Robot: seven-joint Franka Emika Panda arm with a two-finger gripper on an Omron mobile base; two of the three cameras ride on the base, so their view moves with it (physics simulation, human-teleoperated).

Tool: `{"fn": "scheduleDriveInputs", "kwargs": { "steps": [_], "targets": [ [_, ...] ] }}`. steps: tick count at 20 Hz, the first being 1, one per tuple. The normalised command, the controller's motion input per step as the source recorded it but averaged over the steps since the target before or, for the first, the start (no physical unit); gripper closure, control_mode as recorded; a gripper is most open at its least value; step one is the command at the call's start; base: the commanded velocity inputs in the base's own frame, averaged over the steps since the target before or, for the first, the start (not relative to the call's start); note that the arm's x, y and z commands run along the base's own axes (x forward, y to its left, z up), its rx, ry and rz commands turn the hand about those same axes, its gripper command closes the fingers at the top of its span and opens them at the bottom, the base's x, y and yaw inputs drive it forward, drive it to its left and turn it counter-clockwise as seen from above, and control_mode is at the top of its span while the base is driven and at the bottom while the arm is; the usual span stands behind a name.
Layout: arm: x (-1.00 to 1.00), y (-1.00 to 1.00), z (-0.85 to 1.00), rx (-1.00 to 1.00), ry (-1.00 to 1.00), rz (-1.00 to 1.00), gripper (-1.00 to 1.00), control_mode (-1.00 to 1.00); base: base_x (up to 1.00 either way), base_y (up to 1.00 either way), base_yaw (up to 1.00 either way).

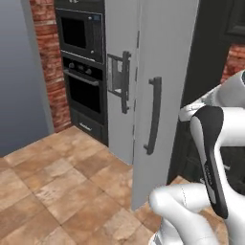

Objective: Place the beers on the top shelf of the fridge to keep them out of children's reach, and place the potato on lower shelves for easy access.

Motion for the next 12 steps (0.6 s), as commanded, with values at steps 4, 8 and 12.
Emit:
{"fn": "scheduleDriveInputs", "kwargs": {
  "steps": [4, 8, 12],
  "targets": [
    [0.00, 0.00, 0.00, 0.00, 0.00, 0.00, 1.00, 1.00, 0.49, 1.00, 0.38],
    [0.00, 0.00, 0.00, 0.00, 0.00, 0.00, 1.00, 1.00, 0.60, 1.00, 0.24],
    [0.00, 0.00, 0.00, 0.00, 0.00, 0.00, 1.00, 1.00, 0.59, 0.98, 0.04]
  ]
}}
